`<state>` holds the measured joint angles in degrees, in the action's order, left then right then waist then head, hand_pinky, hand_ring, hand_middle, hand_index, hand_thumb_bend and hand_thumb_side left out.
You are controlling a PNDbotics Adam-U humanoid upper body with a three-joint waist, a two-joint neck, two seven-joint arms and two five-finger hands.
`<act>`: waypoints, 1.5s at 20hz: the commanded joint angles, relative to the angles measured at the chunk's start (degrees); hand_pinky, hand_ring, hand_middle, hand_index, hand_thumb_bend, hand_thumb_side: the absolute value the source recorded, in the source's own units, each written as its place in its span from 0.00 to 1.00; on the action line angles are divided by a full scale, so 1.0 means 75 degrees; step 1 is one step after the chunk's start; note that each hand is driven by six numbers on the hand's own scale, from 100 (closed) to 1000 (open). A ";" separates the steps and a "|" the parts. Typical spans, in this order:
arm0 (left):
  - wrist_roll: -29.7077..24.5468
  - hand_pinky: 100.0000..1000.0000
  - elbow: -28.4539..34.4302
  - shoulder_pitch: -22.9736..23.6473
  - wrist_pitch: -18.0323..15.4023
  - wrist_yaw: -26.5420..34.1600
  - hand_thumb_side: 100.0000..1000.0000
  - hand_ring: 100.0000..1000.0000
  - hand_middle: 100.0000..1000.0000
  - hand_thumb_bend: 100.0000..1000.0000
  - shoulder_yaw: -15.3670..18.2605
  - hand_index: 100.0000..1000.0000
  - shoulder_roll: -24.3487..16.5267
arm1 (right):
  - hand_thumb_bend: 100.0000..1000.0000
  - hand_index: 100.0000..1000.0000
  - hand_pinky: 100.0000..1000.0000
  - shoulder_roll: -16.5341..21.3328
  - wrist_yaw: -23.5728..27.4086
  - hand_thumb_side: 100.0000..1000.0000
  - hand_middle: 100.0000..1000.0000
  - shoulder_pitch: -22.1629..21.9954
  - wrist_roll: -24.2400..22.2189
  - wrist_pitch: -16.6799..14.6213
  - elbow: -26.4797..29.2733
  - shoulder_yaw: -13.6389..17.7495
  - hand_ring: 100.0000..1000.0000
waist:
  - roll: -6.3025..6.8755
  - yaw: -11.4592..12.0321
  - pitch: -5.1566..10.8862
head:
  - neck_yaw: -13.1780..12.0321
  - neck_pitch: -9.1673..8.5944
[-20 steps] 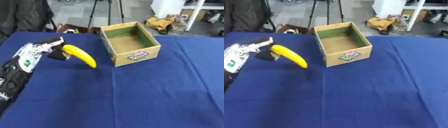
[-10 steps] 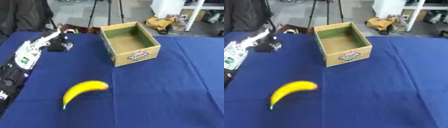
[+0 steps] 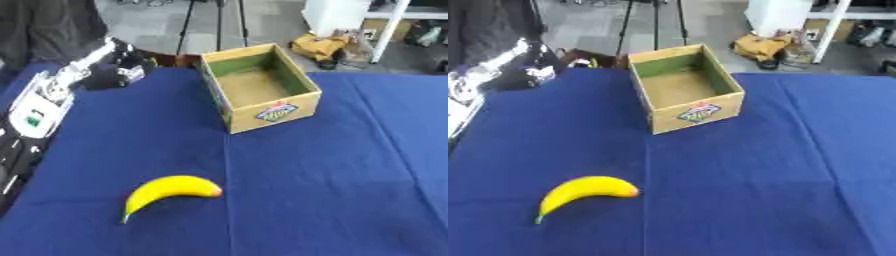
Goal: Pick up objects on the table and place them in the box.
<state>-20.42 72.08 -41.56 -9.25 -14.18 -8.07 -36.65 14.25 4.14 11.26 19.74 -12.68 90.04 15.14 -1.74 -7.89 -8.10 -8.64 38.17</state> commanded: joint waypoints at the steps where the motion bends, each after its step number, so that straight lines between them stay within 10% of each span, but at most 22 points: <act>1: -0.0139 0.63 0.0861 0.0008 0.0094 -0.0656 0.73 0.56 0.50 0.92 -0.0186 0.66 -0.0433 | 0.00 0.74 0.69 0.0174 0.0043 0.66 0.64 0.0081 -0.0035 -0.0017 0.0081 0.0014 0.64 | 0.0015 -0.0006 0.0104 | -0.0002 -0.0057; 9: -0.0979 0.70 0.1958 0.0220 0.0636 -0.3239 0.45 0.68 0.65 0.87 -0.1303 0.76 -0.0363 | 0.00 0.74 0.69 0.0160 0.0050 0.66 0.64 0.0105 -0.0079 -0.0015 0.0091 -0.0020 0.64 | 0.0028 -0.0054 0.0106 | -0.0071 -0.0063; 11: -0.1068 0.71 0.1993 0.0300 0.0594 -0.3236 0.51 0.68 0.64 0.86 -0.1462 0.75 -0.0179 | 0.00 0.74 0.69 0.0154 0.0054 0.66 0.64 0.0097 -0.0085 -0.0015 0.0088 -0.0025 0.64 | 0.0019 -0.0063 0.0107 | -0.0066 -0.0072; 14: -0.0803 0.78 0.2037 0.0446 0.0606 -0.2461 1.00 0.71 0.64 1.00 -0.1516 0.74 0.0053 | 0.00 0.74 0.69 0.0158 0.0058 0.66 0.64 0.0088 -0.0082 -0.0017 0.0085 -0.0019 0.64 | 0.0007 -0.0056 0.0105 | -0.0070 -0.0081; 15: -0.0547 0.82 0.2054 0.0485 0.0636 -0.2128 1.00 0.73 0.65 0.87 -0.1503 0.75 0.0097 | 0.00 0.74 0.69 0.0158 0.0059 0.66 0.64 0.0090 -0.0080 -0.0018 0.0085 -0.0019 0.64 | 0.0006 -0.0050 0.0104 | -0.0069 -0.0085; 16: -0.0206 0.88 0.2046 0.0519 0.0705 -0.1825 1.00 0.77 0.70 0.28 -0.1478 0.78 0.0135 | 0.00 0.74 0.69 0.0156 0.0059 0.66 0.64 0.0093 -0.0081 -0.0018 0.0086 -0.0021 0.64 | 0.0005 -0.0043 0.0103 | -0.0069 -0.0086; 18: 0.0645 0.96 0.1923 0.0607 0.0976 -0.1108 1.00 0.84 0.77 0.00 -0.1455 0.84 0.0256 | 0.00 0.74 0.69 0.0147 0.0061 0.66 0.64 0.0102 -0.0089 -0.0021 0.0090 -0.0027 0.64 | 0.0001 -0.0033 0.0101 | -0.0056 -0.0103; 23: 0.1189 1.00 0.1723 0.0683 0.1259 -0.0030 1.00 0.88 0.80 0.00 -0.1601 0.85 0.0334 | 0.00 0.74 0.69 0.0143 0.0062 0.66 0.64 0.0107 -0.0100 -0.0020 0.0092 -0.0034 0.64 | -0.0001 -0.0030 0.0101 | -0.0047 -0.0119; 24: 0.1195 1.00 0.1714 0.0691 0.1276 0.0018 1.00 0.99 0.91 1.00 -0.1616 0.93 0.0339 | 0.00 0.74 0.69 0.0139 0.0063 0.66 0.64 0.0110 -0.0099 -0.0021 0.0093 -0.0033 0.64 | -0.0008 -0.0036 0.0093 | -0.0039 -0.0140; 26: 0.1064 1.00 0.1586 0.0919 0.1291 0.0190 1.00 0.96 0.90 1.00 -0.1808 0.95 0.0564 | 0.00 0.74 0.69 0.0101 0.0072 0.66 0.64 0.0137 -0.0095 -0.0023 0.0097 -0.0031 0.64 | -0.0048 -0.0073 0.0048 | -0.0009 -0.0250; 30: 0.0645 0.91 0.1907 0.0930 0.1555 0.0615 0.30 0.94 0.92 1.00 -0.1551 1.00 0.0721 | 0.00 0.74 0.69 0.0118 0.0064 0.66 0.64 0.0089 -0.0068 -0.0023 0.0088 -0.0003 0.64 | -0.0032 -0.0012 0.0076 | 0.0019 -0.0194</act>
<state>-14.70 84.82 -33.24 1.88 -10.74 -20.87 -30.27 14.20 4.22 11.55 19.17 -12.69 90.04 14.81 -2.04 -7.97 -8.39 -8.70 37.15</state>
